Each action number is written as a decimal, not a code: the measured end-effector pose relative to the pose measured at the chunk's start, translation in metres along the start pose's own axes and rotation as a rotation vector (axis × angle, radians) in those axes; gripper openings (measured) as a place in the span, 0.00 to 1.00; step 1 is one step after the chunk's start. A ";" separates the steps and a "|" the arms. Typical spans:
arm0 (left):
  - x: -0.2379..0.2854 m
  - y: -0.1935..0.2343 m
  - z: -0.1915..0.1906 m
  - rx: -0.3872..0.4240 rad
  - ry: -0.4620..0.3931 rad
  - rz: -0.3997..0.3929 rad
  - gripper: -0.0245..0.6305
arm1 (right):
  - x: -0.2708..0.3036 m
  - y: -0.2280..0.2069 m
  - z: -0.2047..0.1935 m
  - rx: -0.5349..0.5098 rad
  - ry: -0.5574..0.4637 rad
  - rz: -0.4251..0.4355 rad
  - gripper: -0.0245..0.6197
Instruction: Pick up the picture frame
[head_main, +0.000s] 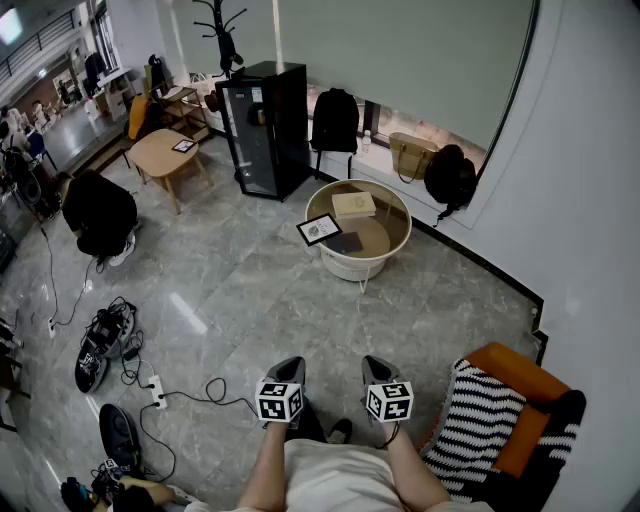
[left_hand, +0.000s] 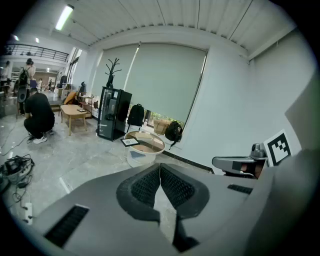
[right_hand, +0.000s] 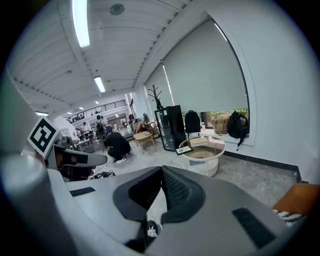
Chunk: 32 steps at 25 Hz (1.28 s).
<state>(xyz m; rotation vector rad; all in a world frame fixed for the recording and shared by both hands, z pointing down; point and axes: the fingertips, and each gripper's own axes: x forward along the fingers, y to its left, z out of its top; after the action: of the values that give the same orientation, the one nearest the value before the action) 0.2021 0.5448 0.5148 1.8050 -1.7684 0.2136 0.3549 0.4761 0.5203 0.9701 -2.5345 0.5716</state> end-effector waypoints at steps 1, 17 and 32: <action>0.002 0.000 0.003 0.004 -0.004 -0.001 0.07 | 0.002 -0.002 0.002 0.002 -0.003 0.000 0.09; 0.016 0.001 0.015 0.044 0.016 -0.017 0.07 | 0.024 -0.008 0.017 0.116 -0.028 0.028 0.09; 0.074 0.069 0.066 -0.012 -0.001 -0.077 0.07 | 0.116 0.011 0.050 0.123 0.006 0.119 0.09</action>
<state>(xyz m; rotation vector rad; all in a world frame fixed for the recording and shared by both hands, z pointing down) 0.1245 0.4526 0.5198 1.8612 -1.6934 0.1709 0.2571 0.3958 0.5301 0.8605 -2.5898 0.7713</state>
